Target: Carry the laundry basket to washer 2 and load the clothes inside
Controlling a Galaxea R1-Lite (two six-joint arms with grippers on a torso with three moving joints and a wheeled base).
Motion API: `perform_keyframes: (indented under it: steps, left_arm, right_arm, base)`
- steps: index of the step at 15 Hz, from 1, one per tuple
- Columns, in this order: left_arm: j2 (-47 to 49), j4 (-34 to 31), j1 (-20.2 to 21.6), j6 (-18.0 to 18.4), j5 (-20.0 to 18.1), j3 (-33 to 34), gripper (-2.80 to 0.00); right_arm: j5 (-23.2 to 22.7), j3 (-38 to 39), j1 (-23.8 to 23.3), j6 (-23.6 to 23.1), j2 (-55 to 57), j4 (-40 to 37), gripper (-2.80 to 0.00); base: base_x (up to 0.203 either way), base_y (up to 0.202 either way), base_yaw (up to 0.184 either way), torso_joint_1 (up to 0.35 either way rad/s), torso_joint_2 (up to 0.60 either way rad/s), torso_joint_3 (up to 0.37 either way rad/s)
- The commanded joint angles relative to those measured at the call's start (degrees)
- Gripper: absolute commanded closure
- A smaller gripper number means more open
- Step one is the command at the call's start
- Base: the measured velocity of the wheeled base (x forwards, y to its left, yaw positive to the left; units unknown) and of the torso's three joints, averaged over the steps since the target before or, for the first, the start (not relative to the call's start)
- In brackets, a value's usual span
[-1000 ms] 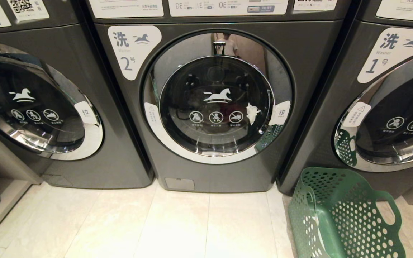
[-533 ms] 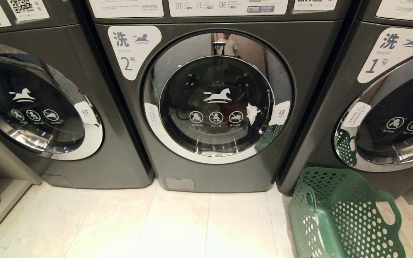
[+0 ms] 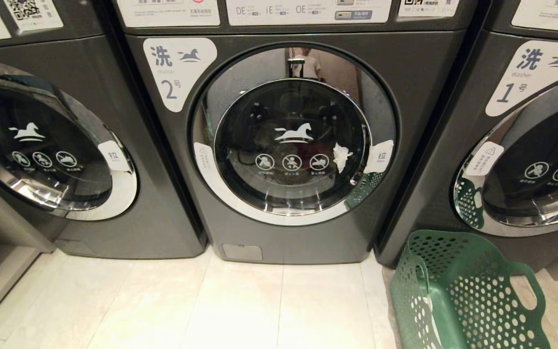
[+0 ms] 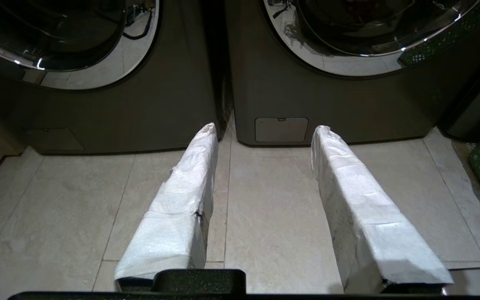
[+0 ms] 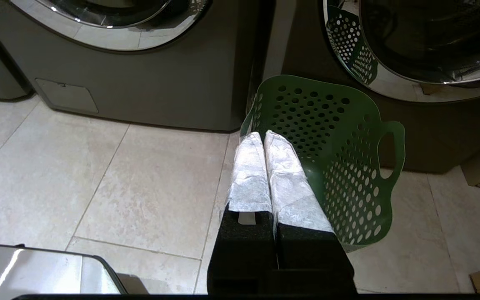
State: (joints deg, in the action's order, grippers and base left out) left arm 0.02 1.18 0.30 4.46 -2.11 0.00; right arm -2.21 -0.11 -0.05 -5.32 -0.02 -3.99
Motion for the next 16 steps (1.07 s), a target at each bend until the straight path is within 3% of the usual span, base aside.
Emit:
perform_keyframes:
  steps: [1,11,13,16]
  left_arm:
    - [-0.02,-0.04,0.05,0.11,0.00,0.44,0.00]
    - [-0.04,-0.04,0.05,0.13,0.00,0.44,0.00]
    - [-0.08,-0.12,0.05,0.28,-0.09,0.44,0.00]
    - [-0.02,-0.04,0.05,0.28,-0.09,0.44,0.00]
  right_arm:
    - [0.01,0.02,0.05,-0.05,0.02,-0.14,0.00]
    - [-0.13,-1.24,-0.04,-0.72,0.12,-0.02,0.00]
    - [-1.50,-9.66,-0.04,-0.79,3.23,-0.74,0.00]
    - [-8.03,-24.41,-0.04,-1.05,21.27,0.05,0.00]
  base:
    - [0.185,0.000,0.000,0.012,0.00,-0.002]
    - [0.189,0.000,-0.001,0.004,0.00,0.001]
    - [0.026,0.000,0.001,0.006,0.00,0.001]
    - [0.000,0.000,0.000,0.000,0.00,0.000]
